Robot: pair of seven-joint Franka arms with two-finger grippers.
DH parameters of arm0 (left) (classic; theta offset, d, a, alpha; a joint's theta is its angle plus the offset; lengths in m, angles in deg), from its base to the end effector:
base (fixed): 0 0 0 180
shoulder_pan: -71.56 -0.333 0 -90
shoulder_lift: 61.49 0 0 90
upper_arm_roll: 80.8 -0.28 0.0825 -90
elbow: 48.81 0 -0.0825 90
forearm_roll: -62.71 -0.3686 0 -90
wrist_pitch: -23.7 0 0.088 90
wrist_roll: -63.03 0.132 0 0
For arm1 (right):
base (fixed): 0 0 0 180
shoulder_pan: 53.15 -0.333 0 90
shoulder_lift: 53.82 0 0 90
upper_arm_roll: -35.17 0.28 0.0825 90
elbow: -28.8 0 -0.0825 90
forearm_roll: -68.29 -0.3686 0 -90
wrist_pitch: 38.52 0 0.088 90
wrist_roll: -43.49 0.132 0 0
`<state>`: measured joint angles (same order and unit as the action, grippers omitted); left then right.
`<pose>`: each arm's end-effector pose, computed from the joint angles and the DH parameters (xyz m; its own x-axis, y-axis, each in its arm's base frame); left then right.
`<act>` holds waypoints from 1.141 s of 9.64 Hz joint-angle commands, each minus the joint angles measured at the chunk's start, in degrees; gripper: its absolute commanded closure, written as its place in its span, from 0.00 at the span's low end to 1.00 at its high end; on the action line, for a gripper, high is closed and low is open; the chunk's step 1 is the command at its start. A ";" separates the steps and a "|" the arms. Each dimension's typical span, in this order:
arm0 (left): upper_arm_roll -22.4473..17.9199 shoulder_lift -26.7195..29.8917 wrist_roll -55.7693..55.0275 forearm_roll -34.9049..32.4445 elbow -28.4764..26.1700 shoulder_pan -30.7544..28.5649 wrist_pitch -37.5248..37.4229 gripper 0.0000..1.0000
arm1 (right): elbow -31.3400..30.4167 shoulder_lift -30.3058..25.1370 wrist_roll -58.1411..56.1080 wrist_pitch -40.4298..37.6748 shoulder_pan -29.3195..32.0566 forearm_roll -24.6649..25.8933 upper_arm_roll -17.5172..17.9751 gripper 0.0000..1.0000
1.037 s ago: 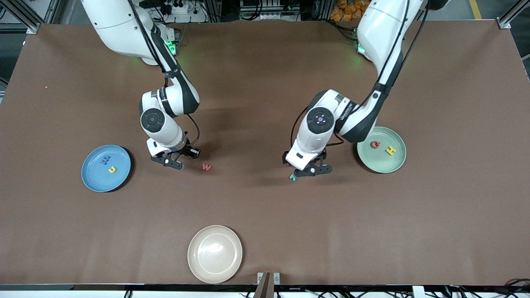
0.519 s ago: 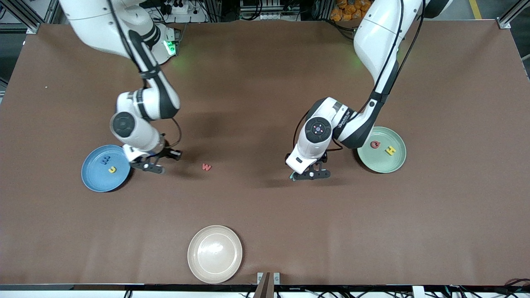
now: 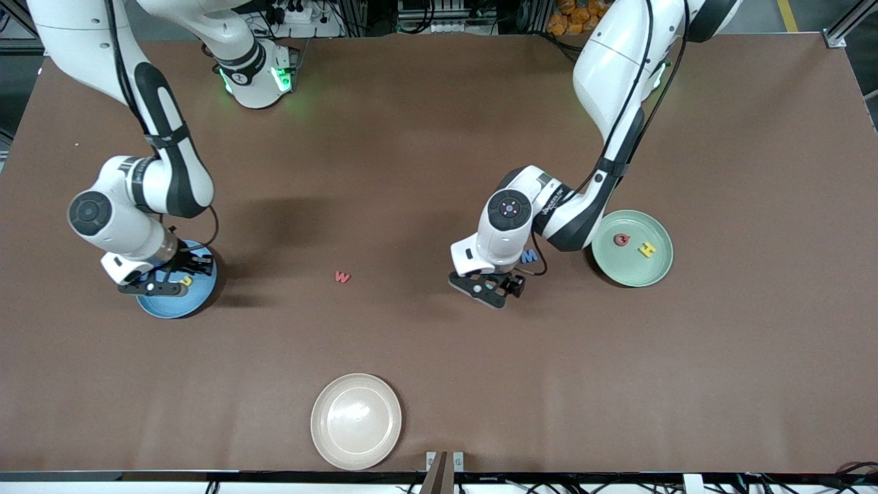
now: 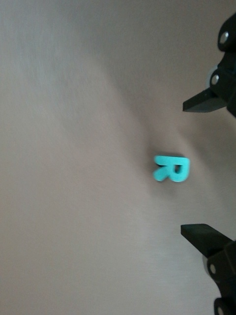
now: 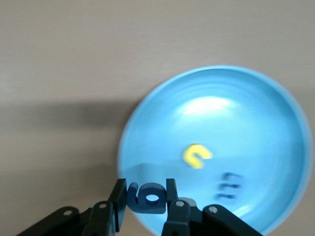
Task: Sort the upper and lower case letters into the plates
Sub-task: 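Carry the blue g to the blue plate and release it, then grasp the teal R with the left gripper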
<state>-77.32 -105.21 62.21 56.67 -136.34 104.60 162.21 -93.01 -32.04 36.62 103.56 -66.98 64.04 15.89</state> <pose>0.5580 -0.4040 0.1783 0.7710 -0.6239 0.1279 -0.6251 -0.7797 -0.0356 0.5504 -0.0566 0.1922 0.9999 -0.0122 -0.0102 -0.0114 -0.9970 0.0767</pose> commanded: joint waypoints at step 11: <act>-4.62 -6.46 7.15 10.60 1.75 2.38 7.83 0.25 | 8.25 0.63 13.38 -9.45 -14.08 0.65 1.87 0.00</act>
<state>-81.32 -111.88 69.71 65.06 -134.81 106.39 171.13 -86.33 -32.01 48.35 94.69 -77.43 64.64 17.75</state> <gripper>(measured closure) 0.185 0.000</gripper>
